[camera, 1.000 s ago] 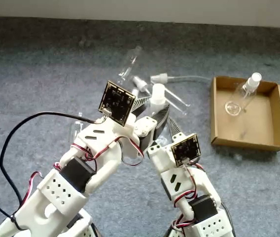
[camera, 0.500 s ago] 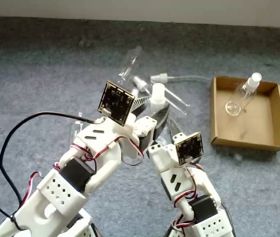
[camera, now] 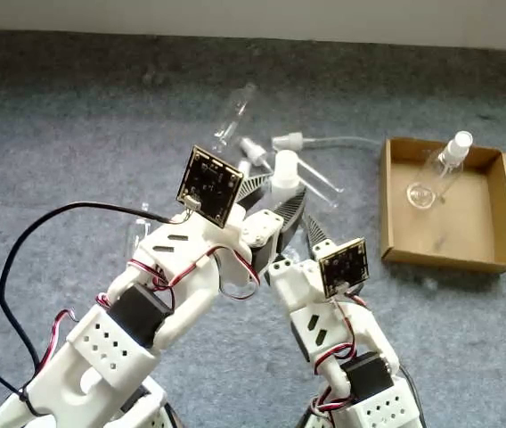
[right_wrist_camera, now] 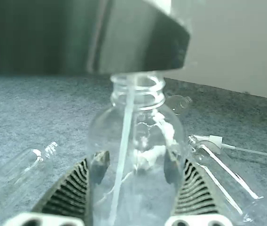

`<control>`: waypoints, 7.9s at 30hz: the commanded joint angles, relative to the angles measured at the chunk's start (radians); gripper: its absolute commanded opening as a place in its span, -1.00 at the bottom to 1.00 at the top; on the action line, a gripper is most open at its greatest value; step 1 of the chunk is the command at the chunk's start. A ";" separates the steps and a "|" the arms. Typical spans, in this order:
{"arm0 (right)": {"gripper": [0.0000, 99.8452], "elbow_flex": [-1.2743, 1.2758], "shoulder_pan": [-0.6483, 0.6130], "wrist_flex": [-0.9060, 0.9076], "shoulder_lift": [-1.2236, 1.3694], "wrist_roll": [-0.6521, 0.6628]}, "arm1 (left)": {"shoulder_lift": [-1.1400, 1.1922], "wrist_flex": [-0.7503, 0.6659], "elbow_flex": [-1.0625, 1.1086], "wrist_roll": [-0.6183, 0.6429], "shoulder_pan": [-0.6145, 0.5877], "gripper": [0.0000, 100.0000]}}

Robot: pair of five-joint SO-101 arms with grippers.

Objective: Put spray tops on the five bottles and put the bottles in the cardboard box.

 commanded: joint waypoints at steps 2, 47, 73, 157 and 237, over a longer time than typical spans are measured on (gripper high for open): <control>-0.87 0.033 0.018 0.005 -0.010 -0.006 | -0.024 -0.026 -0.005 0.014 0.051 -0.99; -0.87 -0.113 0.091 0.061 -0.010 -0.002 | -0.022 -0.106 0.038 -0.252 0.071 -0.99; -0.87 -0.171 0.091 0.061 -0.010 -0.008 | -0.013 -0.247 0.119 -0.249 0.042 -0.99; -0.87 -0.166 0.096 0.059 -0.010 0.000 | -0.025 -0.164 -0.070 -0.255 0.036 -0.54; -0.87 -1.096 1.041 0.096 1.086 0.086 | -0.375 0.402 0.493 -0.253 -0.522 -0.98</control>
